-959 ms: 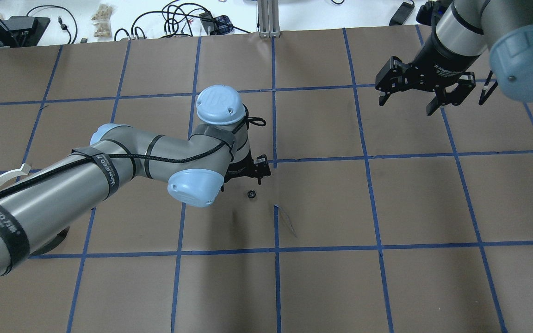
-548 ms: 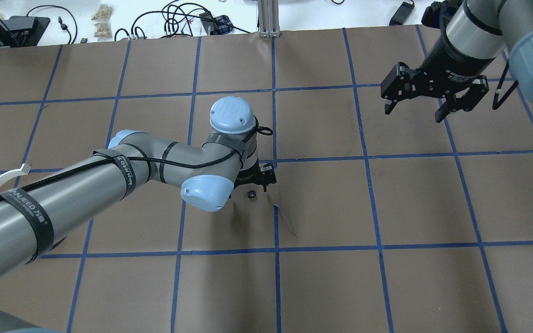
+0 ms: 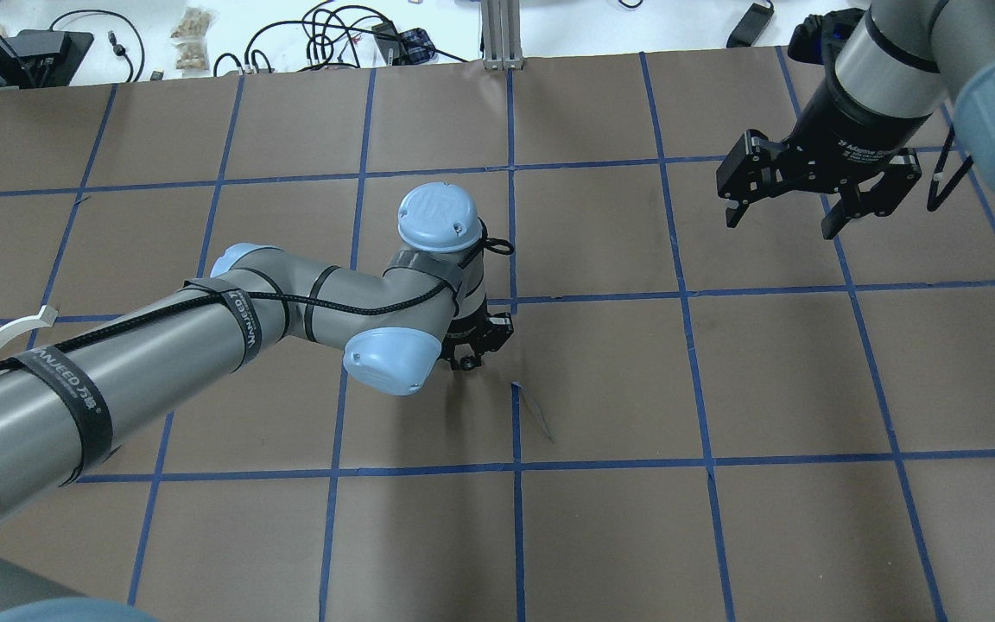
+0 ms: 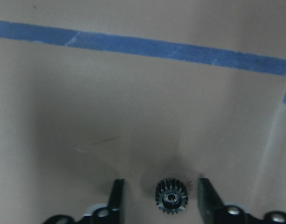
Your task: Place bearing gear from tray to pile
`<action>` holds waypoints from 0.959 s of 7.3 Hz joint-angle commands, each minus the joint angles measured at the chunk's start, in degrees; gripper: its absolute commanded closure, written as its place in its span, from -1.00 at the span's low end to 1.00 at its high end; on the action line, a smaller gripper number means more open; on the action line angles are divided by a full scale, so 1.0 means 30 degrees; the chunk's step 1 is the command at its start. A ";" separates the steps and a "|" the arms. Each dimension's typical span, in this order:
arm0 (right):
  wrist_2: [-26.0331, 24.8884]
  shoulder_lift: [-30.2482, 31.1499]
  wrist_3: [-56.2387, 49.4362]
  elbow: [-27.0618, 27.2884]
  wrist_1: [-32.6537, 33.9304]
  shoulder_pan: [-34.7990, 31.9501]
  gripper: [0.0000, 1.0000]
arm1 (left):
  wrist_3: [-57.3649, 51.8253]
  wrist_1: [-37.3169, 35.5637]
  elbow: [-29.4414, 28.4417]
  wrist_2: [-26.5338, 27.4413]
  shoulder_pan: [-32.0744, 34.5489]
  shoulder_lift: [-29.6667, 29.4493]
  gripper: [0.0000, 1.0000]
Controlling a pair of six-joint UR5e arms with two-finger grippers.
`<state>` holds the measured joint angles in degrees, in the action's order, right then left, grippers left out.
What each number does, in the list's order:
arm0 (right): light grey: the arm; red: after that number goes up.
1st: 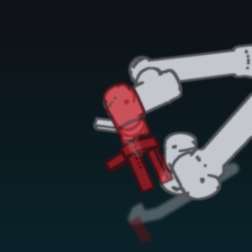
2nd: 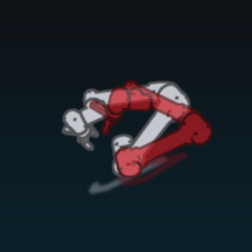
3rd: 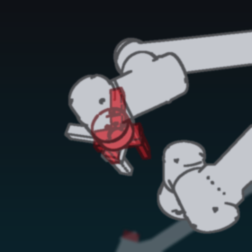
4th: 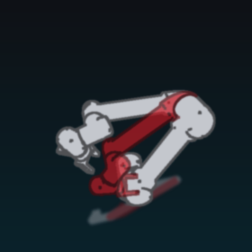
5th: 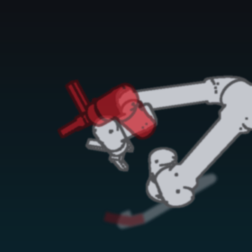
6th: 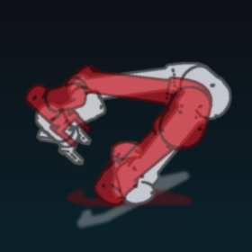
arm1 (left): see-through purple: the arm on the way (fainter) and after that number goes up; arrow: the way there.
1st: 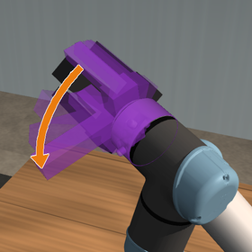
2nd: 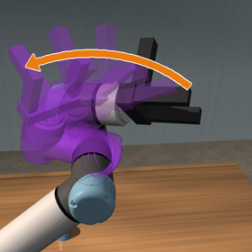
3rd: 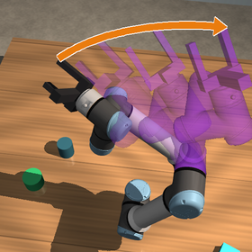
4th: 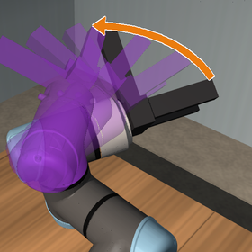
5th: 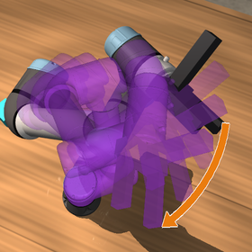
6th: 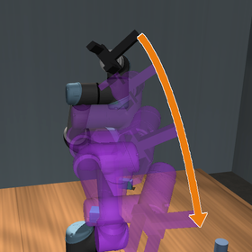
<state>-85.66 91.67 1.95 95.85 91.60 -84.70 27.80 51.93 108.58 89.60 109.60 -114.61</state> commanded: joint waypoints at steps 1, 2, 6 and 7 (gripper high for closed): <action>-0.0127 0.0000 -0.0096 -0.0163 -0.0093 -0.0038 -1.00 | -0.0037 0.0062 -0.0040 0.0016 0.0001 0.0466 1.00; -0.0475 -0.0029 0.0022 -0.0106 -0.0092 -0.0386 -1.00 | -0.0327 0.0324 -0.0359 0.0046 -0.0173 0.0818 1.00; -0.2120 -0.0059 -0.0354 -0.0191 -0.0005 -0.2003 -1.00 | -0.4936 0.6387 -0.1799 0.0806 -0.5134 0.2664 1.00; -0.2090 -0.0030 -0.0706 -0.0251 -0.0034 -0.1914 -1.00 | -0.7018 0.6478 -0.1739 0.0808 -0.6837 0.2957 1.00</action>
<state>-91.83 91.48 0.99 95.43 91.49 -90.51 14.43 69.68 103.26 91.70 95.81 -107.04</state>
